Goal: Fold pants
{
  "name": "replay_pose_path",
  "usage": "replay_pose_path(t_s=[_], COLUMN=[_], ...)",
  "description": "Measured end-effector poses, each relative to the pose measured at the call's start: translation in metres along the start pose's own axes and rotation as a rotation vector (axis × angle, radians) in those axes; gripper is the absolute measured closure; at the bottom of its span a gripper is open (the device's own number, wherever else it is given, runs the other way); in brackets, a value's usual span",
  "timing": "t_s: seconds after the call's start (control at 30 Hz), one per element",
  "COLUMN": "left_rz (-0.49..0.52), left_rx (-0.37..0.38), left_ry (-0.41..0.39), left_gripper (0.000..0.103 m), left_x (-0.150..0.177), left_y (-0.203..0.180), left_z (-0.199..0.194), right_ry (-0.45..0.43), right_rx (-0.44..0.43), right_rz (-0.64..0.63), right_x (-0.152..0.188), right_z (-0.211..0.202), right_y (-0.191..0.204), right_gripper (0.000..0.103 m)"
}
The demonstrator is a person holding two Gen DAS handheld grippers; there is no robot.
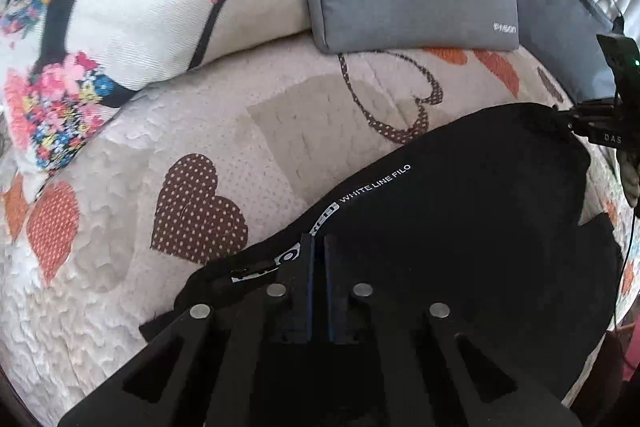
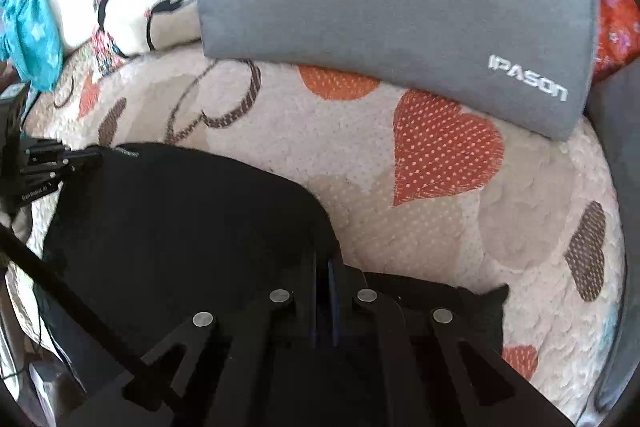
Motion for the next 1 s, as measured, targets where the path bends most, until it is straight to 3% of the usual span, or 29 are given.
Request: replay_pose_path(t_s=[0.27,0.43,0.6,0.67,0.7,0.73,0.8,0.9,1.0], left_rz=[-0.069,-0.172,-0.249,-0.300,-0.337,-0.366,-0.423,-0.444,-0.315], left_rx=[0.046,0.100,0.071,0.049,0.049,0.057,0.072,0.080,0.063], left_ry=[-0.120,-0.199,-0.186,-0.162,-0.157,-0.161,-0.184,-0.199,-0.156], left_gripper=[0.103,0.103,0.103,0.095,0.083,0.064,0.050,0.043,0.037], left_x=[0.047,0.103,0.157,0.161,0.161,0.159,0.146,0.117,0.070], left_y=[-0.018,-0.031,-0.021,-0.008,0.000,0.006,0.016,0.016,0.000], left_z=[-0.074,-0.123,-0.141,-0.136,-0.135,-0.135,-0.133,-0.123,-0.096], right_ry=[-0.056,-0.052,-0.010,0.014,0.018,0.019,0.014,0.014,0.036], right_rx=[-0.014,-0.061,-0.088,-0.076,-0.073,-0.076,-0.082,-0.078,-0.080], right_rz=[0.026,0.024,0.036,0.064,0.079,0.093,0.108,0.091,0.082], right_x=[0.041,0.103,0.170,0.187,0.192,0.195,0.195,0.191,0.189], right_z=[-0.064,-0.090,-0.094,-0.089,-0.088,-0.087,-0.088,-0.087,-0.079], right_y=[0.021,0.057,0.079,0.076,0.073,0.070,0.069,0.072,0.071], right_gripper=[0.098,0.098,0.098,0.098,0.098,0.098,0.098,0.098,0.098])
Point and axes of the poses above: each gripper's, at about its wrist camera, not at the fingertips, and z roughly the way its jaws point, y to its left, x to its underside, the point moved 3 cm from there along z, roughly the way its jaws point
